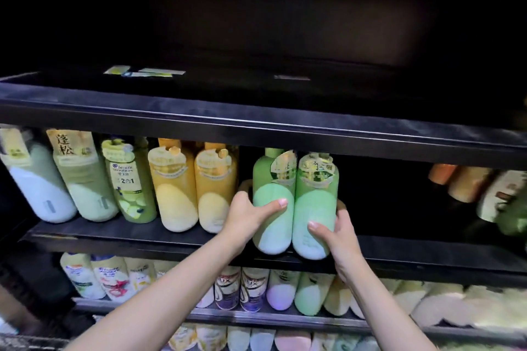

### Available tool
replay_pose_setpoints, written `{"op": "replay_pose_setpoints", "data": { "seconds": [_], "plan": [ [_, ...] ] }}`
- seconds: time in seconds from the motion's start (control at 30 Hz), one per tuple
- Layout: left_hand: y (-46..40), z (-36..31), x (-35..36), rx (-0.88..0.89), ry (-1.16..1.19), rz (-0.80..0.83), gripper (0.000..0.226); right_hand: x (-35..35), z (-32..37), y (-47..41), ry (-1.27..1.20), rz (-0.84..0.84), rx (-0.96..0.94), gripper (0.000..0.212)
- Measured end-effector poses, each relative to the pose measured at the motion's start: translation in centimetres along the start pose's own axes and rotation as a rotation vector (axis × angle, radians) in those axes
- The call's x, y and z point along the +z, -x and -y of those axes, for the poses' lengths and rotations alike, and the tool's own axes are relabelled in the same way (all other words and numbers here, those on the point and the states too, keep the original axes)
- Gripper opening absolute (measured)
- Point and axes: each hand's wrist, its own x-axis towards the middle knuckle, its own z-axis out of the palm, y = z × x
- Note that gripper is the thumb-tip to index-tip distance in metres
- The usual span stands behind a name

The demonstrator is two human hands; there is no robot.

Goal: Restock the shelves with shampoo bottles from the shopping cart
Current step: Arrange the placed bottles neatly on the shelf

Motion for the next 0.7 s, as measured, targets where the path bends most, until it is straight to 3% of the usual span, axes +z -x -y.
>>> {"op": "replay_pose_setpoints", "data": {
  "seconds": [0.3, 0.43, 0.63, 0.7],
  "plan": [
    [-1.0, 1.5, -0.4, 0.073, -0.008, 0.155, 0.048, -0.7, -1.5, -1.1, -0.011, 0.058, 0.036, 0.098],
    [-1.1, 1.8, -0.7, 0.098, -0.03, 0.164, 0.046, -1.4, -1.6, -1.6, 0.08, 0.121, 0.076, 0.088],
    [0.4, 4.5, -0.4, 0.074, -0.115, 0.055, 0.064, -2.1, -1.5, -0.9, 0.325, 0.148, 0.057, 0.069],
    [1.2, 5.4, 0.4, 0.107, -0.228, -0.008, 0.083, -1.6, -1.6, -0.6, 0.401, 0.14, 0.055, 0.08]
  ]
}}
